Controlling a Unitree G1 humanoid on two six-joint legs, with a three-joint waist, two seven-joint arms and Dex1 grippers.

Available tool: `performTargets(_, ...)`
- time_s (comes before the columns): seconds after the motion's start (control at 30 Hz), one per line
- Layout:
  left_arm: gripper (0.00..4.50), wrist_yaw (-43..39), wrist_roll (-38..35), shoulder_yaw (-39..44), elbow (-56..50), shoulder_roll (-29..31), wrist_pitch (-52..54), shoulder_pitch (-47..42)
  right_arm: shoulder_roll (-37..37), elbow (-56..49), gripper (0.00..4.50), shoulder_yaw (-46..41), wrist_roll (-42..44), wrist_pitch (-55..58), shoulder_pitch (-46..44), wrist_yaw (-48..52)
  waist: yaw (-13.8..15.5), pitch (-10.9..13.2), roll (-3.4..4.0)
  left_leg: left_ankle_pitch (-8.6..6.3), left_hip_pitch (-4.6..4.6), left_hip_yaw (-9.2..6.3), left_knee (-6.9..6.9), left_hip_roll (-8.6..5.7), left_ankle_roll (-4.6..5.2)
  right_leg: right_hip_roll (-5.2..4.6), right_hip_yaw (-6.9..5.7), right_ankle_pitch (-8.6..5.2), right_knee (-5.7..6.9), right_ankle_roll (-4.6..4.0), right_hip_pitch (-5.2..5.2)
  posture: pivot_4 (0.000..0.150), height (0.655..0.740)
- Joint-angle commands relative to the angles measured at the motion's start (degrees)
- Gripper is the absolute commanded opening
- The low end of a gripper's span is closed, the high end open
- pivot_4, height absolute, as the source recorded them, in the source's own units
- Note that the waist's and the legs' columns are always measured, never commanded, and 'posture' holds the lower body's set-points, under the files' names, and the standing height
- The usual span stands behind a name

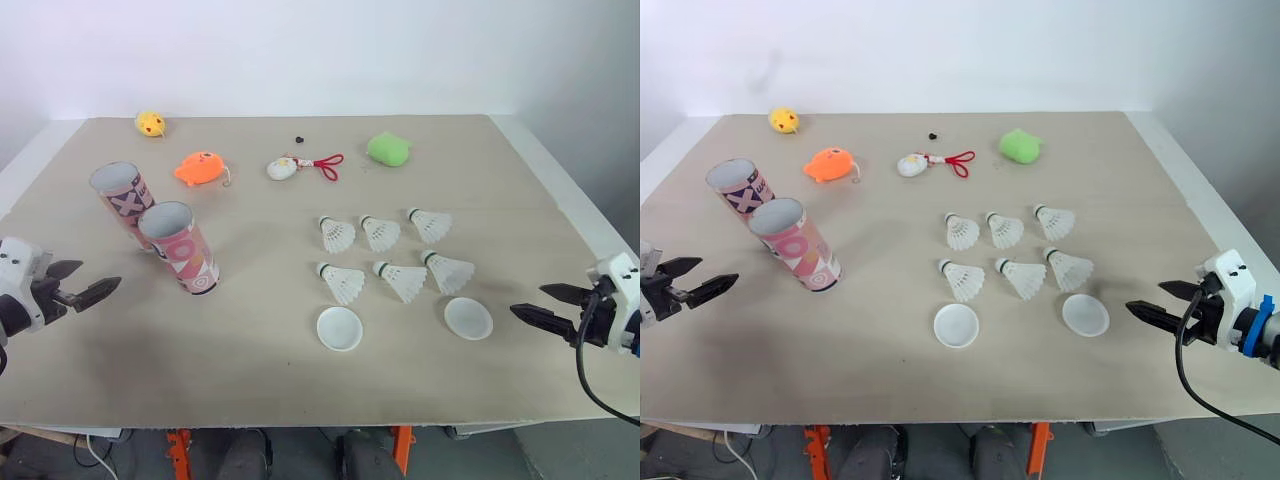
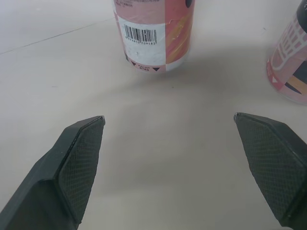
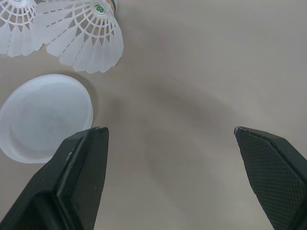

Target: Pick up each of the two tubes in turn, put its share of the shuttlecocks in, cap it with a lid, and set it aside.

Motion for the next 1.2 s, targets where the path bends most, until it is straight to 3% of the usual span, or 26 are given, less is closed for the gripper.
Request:
performTargets(0.03, 4.49, 0.63, 0.22, 0.95, 0.22, 0.52, -0.79, -1.11, -0.91, -1.76, 4.50, -2.45, 0.74, -0.38, 0.07, 0.10, 0.00, 0.00, 0.00, 0.00, 0.00, 0.01, 0.00, 0.00, 0.00, 0.00, 0.01, 0.00, 0.00, 0.01, 0.00, 0.150, 0.7400)
performTargets(0.83, 4.49, 2.55, -1.84, 3.32, -2.16, -0.44, -0.11, -0.53, -0.24, -3.83, 4.50, -2.68, 2.10, -0.88, 0.29, 0.10, -0.01, 0.01, -0.02, 0.00, -0.02, 0.37, 0.01, 0.06, 0.00, 0.10, 0.43, 0.12, 0.00, 0.11, -0.19, 0.150, 0.7400)
performTargets(1.03, 4.49, 3.63, -5.65, 9.94, -13.17, -5.09, -1.29, 8.37, -1.81, -21.69, 4.50, -3.91, 10.60, 7.56, -0.86, 1.03, -0.72, 0.01, -0.03, -0.06, -0.04, 0.77, 0.00, 0.30, -0.03, 0.11, 0.78, 0.21, 0.02, 0.12, -0.40, 0.150, 0.7400)
performTargets(1.2, 4.49, 5.04, -8.45, 10.79, -24.66, -11.29, -1.63, 15.64, -0.14, -39.79, 4.50, -0.29, 24.56, 17.61, -10.16, -3.95, -0.92, 0.18, -0.32, -0.07, -0.03, 0.87, 0.06, 0.52, -0.05, 0.24, 0.80, 0.34, -0.01, 0.07, -0.43, 0.150, 0.7400)
